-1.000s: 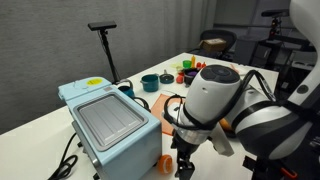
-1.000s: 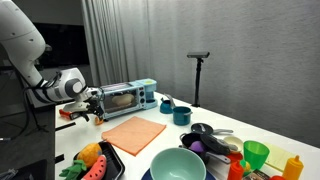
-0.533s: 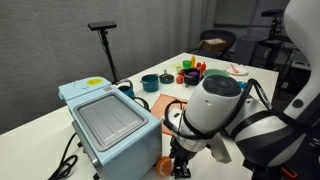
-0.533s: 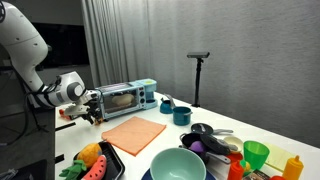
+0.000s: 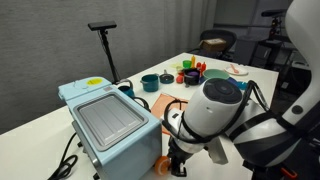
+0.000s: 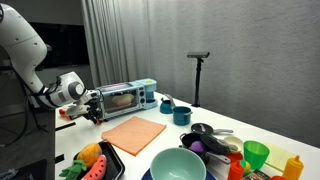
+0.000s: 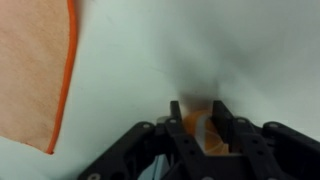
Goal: Put the orange toy into the tray.
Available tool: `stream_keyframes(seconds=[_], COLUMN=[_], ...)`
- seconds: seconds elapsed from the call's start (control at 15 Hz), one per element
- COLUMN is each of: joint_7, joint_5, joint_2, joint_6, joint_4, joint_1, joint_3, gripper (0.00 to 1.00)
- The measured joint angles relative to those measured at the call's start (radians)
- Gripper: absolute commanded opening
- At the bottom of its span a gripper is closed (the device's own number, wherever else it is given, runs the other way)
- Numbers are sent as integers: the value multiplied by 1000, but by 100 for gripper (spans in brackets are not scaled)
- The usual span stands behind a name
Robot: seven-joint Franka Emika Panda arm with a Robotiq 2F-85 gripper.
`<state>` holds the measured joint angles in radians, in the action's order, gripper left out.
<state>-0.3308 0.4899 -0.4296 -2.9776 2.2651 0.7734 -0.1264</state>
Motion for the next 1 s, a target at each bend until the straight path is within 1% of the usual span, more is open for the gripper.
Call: stream_keyframes(seconds=[0.07,0.13,0.2,0.27,0.33,0.4,0.47,0.67,0.93,1.0], joint_7=[-5,-8,-10,-12,-12,-12,-12,-12,-12,-12], joint_5=[2,7,12,13,13,13,13,13,13,13], joint_2=[0,0,0,0,0,0,-1,-1,-1,-1], joint_6=[0,-1,-2,-3,-5,-8,-10,-12,-13,-13], joint_4=[0,-1,-1,-1,-1,-1,-1,0,9,11], joint_1=[12,24,34,41,44,45,45,45,45,45], joint_3=[-13,-27,-40,-49,-54,-55,-55,-55,-54,-54], gripper=[58,86,93,85,58,59,56,30,1,0])
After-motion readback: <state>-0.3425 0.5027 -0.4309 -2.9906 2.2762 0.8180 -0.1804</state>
